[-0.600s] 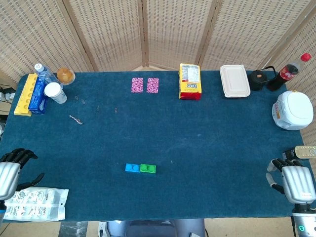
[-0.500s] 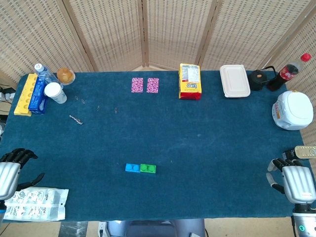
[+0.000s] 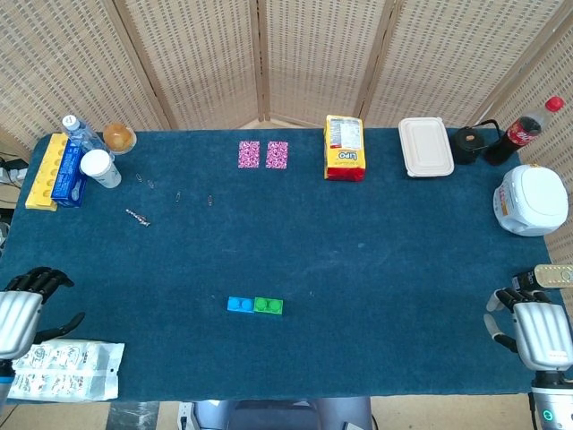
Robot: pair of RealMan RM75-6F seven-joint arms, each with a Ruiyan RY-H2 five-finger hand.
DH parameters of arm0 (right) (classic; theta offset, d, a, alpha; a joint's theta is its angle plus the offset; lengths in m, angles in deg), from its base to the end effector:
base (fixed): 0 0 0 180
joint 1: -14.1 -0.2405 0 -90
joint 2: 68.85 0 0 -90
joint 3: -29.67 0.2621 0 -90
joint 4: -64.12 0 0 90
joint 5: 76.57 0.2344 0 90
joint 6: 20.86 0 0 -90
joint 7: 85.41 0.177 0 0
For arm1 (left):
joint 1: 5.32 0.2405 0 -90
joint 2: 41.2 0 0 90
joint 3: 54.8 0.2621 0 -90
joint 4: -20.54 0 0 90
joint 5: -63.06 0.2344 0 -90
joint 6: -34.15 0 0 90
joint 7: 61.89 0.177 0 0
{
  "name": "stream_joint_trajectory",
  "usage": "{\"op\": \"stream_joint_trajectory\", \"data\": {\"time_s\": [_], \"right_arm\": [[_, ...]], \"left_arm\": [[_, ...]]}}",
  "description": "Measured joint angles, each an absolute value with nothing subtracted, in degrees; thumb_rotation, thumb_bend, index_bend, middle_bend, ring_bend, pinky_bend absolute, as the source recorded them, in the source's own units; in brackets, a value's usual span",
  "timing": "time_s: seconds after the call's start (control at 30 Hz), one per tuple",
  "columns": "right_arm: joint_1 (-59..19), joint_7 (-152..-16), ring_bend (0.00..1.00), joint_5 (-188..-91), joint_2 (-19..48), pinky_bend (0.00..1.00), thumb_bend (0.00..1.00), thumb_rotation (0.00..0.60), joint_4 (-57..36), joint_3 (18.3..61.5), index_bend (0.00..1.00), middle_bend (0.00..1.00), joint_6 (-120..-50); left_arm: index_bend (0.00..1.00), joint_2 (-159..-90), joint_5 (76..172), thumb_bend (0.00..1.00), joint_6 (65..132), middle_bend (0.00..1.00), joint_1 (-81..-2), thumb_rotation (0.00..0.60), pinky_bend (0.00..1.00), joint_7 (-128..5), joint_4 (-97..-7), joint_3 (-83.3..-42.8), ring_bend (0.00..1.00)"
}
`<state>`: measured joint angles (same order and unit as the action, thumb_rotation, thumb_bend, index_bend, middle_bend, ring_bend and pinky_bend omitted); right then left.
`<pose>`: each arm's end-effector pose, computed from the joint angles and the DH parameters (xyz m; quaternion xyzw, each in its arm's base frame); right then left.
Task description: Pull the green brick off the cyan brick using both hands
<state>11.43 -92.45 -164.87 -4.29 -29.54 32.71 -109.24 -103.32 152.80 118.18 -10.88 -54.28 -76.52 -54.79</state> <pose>-0.3170 -0.2043 0.1415 0.6039 -0.3449 0.3757 0.6125 -0.3037 0.2064 0.1270 -0.6465 -0.3605 -0.3596 0.5682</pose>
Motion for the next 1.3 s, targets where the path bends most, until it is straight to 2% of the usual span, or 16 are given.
{"op": "stream_joint_trajectory", "data": {"time_s": [0.27, 0.57, 0.83, 0.97, 1.07, 1.3], "right_arm": [[11.74, -91.9, 0.57, -165.4, -4.23, 0.46, 0.36, 0.6, -29.61, 32.41, 0.55, 0.54, -109.64], [12.42, -90.36, 0.57, -165.94, -4.22, 0.46, 0.36, 0.6, -29.43, 32.21, 0.55, 0.54, -110.73], [12.87, -89.59, 0.58, -166.24, -3.98, 0.46, 0.36, 0.6, -28.91, 32.06, 0.55, 0.55, -111.32], [13.3, -88.71, 0.6, -166.08, -3.84, 0.46, 0.36, 0.6, -28.18, 32.01, 0.55, 0.56, -111.72], [13.45, -88.29, 0.61, -165.99, -3.88, 0.46, 0.36, 0.6, -27.96, 32.0, 0.55, 0.56, -111.81], [13.65, -87.87, 0.61, -165.49, -3.96, 0.46, 0.36, 0.6, -27.44, 32.16, 0.55, 0.56, -111.72]], "left_arm": [[0.41, -101.67, 153.45, 0.3, 108.85, 0.36, -16.46, 0.453, 0.33, -54.05, -79.94, -54.84, 0.26], [0.43, -102.96, 154.52, 0.27, 97.7, 0.36, -25.54, 0.413, 0.33, -48.16, -83.45, -56.51, 0.26], [0.43, -110.32, 152.42, 0.22, 92.77, 0.39, -31.41, 0.421, 0.34, -35.74, -82.29, -59.71, 0.31], [0.43, -113.78, 148.98, 0.21, 89.76, 0.48, -34.11, 0.423, 0.42, -30.54, -81.63, -60.97, 0.39], [0.43, -116.23, 146.56, 0.21, 88.34, 0.51, -35.76, 0.429, 0.47, -26.82, -81.12, -61.6, 0.43], [0.43, -120.99, 140.98, 0.21, 86.38, 0.52, -38.72, 0.423, 0.47, -21.19, -80.35, -62.02, 0.43]]}}
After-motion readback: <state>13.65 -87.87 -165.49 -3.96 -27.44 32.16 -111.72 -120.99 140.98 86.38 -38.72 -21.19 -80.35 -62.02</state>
